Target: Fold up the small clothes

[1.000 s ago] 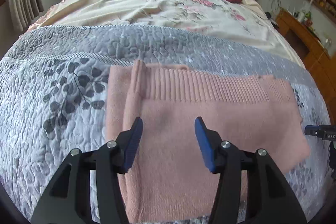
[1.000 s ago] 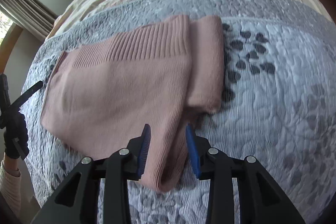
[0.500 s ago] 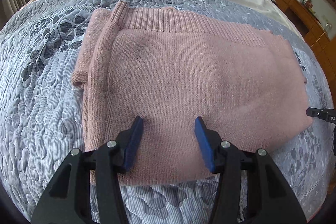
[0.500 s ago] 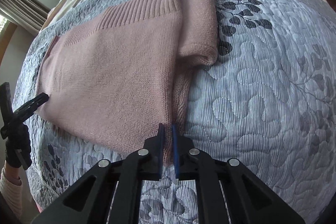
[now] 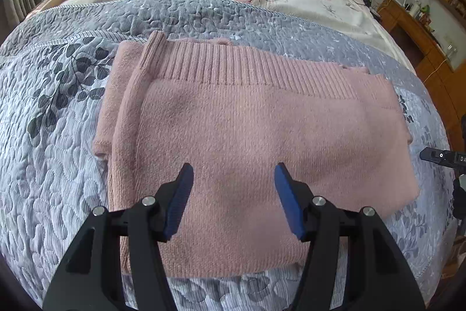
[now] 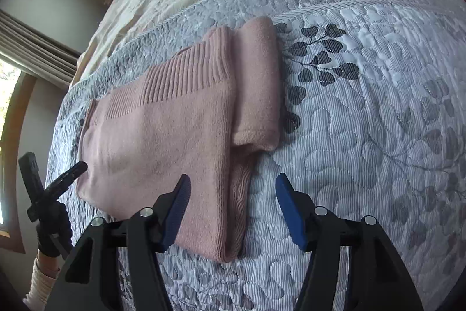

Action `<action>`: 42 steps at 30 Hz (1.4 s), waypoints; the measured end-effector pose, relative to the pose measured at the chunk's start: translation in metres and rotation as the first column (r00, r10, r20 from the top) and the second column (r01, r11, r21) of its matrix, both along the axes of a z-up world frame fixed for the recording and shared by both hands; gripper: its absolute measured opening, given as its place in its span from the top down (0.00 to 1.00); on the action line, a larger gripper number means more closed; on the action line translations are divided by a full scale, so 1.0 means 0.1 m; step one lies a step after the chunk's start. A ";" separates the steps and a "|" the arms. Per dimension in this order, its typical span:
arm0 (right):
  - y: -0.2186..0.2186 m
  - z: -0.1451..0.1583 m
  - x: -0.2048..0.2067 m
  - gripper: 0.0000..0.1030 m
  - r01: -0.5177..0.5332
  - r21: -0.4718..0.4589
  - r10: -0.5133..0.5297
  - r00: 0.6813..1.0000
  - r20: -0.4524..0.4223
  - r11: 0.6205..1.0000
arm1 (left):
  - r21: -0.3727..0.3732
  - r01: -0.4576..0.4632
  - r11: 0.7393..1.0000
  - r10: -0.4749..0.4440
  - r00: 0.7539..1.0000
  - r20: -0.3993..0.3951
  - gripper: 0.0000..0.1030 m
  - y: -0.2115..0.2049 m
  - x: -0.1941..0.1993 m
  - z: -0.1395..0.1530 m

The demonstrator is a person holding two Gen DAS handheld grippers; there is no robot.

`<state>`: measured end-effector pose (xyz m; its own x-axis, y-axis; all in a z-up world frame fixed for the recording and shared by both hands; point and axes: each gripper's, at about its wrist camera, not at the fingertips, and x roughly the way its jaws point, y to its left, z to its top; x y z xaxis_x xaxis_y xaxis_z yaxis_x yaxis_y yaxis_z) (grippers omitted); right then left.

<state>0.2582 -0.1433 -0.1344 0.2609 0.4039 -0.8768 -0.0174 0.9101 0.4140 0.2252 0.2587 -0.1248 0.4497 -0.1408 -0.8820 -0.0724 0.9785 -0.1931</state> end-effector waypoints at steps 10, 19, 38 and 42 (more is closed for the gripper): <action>-0.05 -0.39 0.36 0.40 0.004 0.126 0.002 0.999 -0.053 0.992 | -0.006 -0.003 1.000 0.002 1.000 -0.031 0.44 -0.05 0.33 -0.21; 0.11 -0.52 0.50 0.73 0.006 0.155 0.000 0.999 -0.041 0.988 | -0.017 0.008 1.000 -0.009 1.000 -0.028 0.44 -0.02 0.34 -0.31; 0.15 -0.14 0.45 0.79 0.046 0.142 -0.044 0.999 -0.011 0.989 | -0.074 -0.013 0.997 0.010 0.999 -0.044 0.44 0.07 0.33 -0.22; 0.54 0.33 0.52 0.79 -0.055 0.096 0.049 0.997 0.061 0.994 | -0.138 -0.041 0.990 0.040 0.999 -0.014 0.44 0.21 0.22 -0.05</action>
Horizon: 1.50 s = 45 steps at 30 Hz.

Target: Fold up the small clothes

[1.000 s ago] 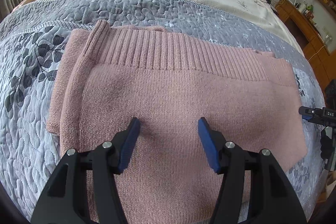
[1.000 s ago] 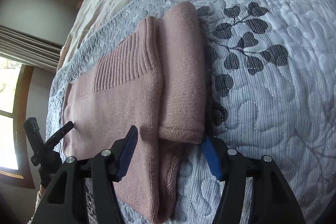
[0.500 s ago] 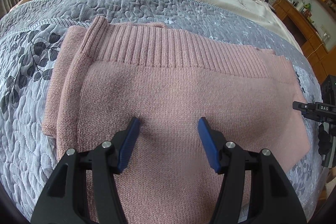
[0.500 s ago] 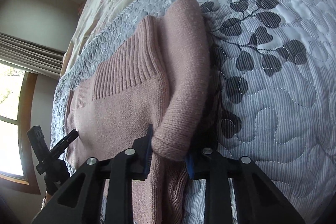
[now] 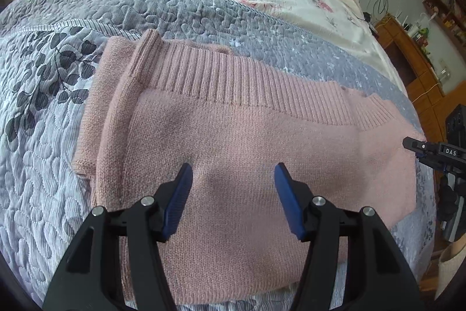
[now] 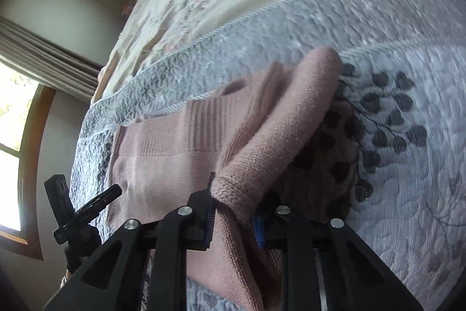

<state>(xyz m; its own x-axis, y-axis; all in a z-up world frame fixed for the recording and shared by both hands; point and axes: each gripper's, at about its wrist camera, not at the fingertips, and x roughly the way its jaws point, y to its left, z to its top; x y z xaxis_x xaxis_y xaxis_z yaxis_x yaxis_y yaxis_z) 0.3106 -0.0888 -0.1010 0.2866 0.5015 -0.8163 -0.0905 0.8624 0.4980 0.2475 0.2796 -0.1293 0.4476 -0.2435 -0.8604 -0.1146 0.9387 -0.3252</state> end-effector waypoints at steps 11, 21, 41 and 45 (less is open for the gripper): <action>1.58 0.37 -0.04 0.80 -0.284 -0.183 0.295 0.955 0.037 0.941 | -0.012 -0.023 1.000 0.024 0.999 0.045 0.44 0.26 -0.16 0.23; 2.17 -0.16 -0.09 0.80 -0.346 -0.261 0.343 0.937 -0.060 0.901 | -0.089 -0.064 0.994 0.067 0.997 0.028 0.44 0.42 -0.21 0.17; 0.96 0.17 -0.20 0.60 -0.171 -0.042 0.169 0.985 -0.040 0.984 | -0.429 -0.038 0.902 0.003 0.997 -0.080 0.43 -0.19 0.16 -0.20; 0.65 0.00 -0.28 0.60 -0.129 -0.036 0.127 0.990 -0.056 0.991 | -0.484 -0.058 0.873 0.000 0.993 -0.119 0.43 -0.35 0.30 -0.35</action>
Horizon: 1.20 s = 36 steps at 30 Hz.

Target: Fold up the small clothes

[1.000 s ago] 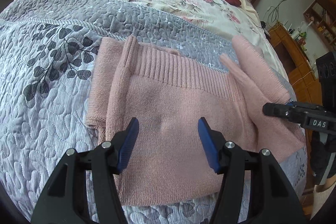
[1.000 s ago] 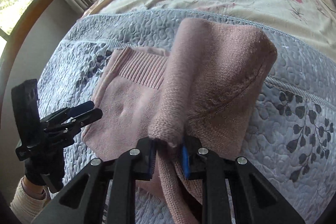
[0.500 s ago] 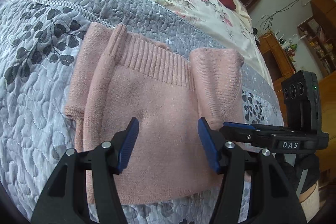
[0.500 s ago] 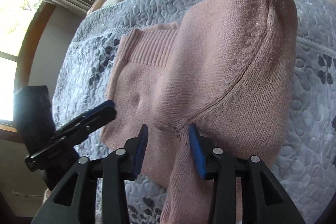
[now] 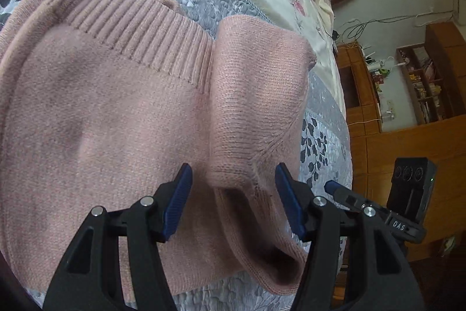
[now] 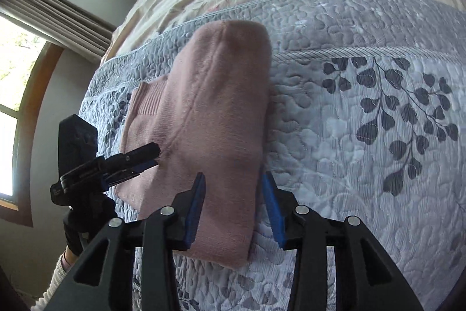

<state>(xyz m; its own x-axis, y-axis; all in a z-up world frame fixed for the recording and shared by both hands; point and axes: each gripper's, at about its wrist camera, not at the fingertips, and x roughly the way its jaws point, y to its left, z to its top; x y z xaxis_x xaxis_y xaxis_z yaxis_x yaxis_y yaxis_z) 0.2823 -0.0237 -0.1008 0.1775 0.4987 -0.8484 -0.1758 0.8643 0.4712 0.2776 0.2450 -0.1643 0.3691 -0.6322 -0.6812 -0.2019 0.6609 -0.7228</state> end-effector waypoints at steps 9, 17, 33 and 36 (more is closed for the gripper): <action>-0.24 -0.26 -0.16 0.60 0.026 0.032 -0.026 1.000 -0.017 0.999 | -0.034 -0.006 0.999 0.005 0.999 -0.035 0.47 -0.25 0.19 -0.13; -0.32 -0.36 -0.20 0.60 0.058 0.051 -0.056 0.998 -0.032 0.997 | -0.012 -0.019 1.000 0.020 0.999 0.033 0.80 -0.38 0.24 0.02; 0.00 -0.29 -0.28 0.60 -0.009 0.075 0.009 1.000 -0.010 0.997 | 0.016 -0.161 0.987 0.155 0.968 0.197 0.82 0.71 -0.06 0.75; 0.23 -0.31 -0.30 0.60 -0.053 0.073 0.054 0.999 -0.008 0.996 | 0.048 -0.189 0.981 0.176 0.964 0.199 0.82 1.02 -0.15 0.76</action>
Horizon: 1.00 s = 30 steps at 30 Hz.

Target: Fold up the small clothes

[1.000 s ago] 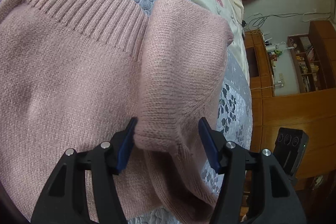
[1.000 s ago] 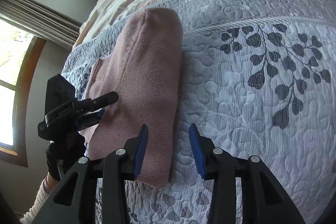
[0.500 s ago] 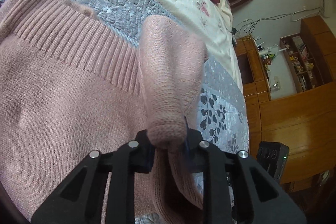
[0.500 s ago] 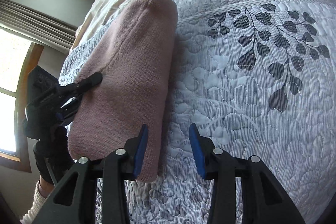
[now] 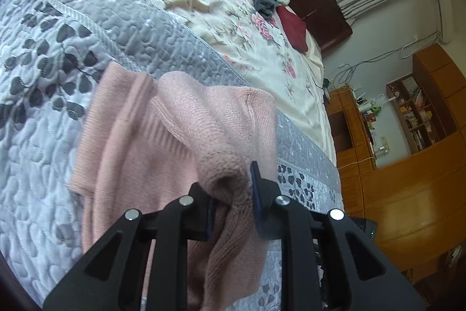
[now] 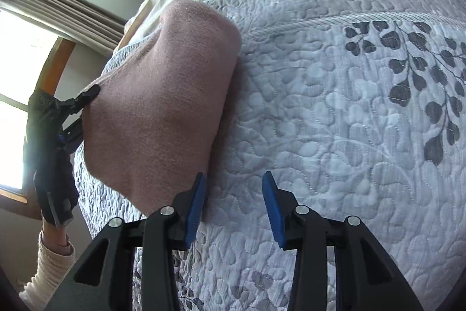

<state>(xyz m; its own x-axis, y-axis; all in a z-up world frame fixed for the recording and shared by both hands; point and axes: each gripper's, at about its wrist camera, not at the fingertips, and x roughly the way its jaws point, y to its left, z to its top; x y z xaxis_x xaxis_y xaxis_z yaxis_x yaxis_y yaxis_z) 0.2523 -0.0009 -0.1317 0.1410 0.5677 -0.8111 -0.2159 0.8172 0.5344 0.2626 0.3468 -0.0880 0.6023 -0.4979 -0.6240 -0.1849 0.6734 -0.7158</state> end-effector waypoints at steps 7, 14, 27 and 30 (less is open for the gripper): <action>0.45 -0.02 -0.07 0.58 -0.081 0.025 0.082 0.997 -0.001 0.996 | 0.032 -0.032 0.999 0.034 0.998 -0.057 0.82 0.55 -0.20 -0.25; 0.73 -0.12 -0.13 0.54 -0.120 0.057 0.122 0.992 -0.030 0.991 | 0.041 -0.025 0.999 0.030 0.993 -0.118 0.80 0.63 -0.25 -0.75; 1.03 -0.39 -0.21 0.61 -0.126 0.029 0.128 0.987 -0.096 0.992 | 0.108 0.049 0.993 -0.040 0.996 -0.083 0.73 0.40 -0.70 -0.57; 1.02 -0.39 -0.23 0.75 -0.125 0.013 0.125 0.988 -0.091 0.992 | 0.165 0.080 0.983 -0.063 0.992 -0.108 0.73 0.28 -0.70 -0.65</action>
<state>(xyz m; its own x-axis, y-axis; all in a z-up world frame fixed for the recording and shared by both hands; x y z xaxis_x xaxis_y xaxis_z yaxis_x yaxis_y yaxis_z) 0.2290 0.1010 -0.1708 -0.0059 0.5819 -0.8133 -0.2662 0.7830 0.5621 0.1929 0.3746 -0.1528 0.4977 -0.4195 -0.7592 -0.1979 0.7973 -0.5703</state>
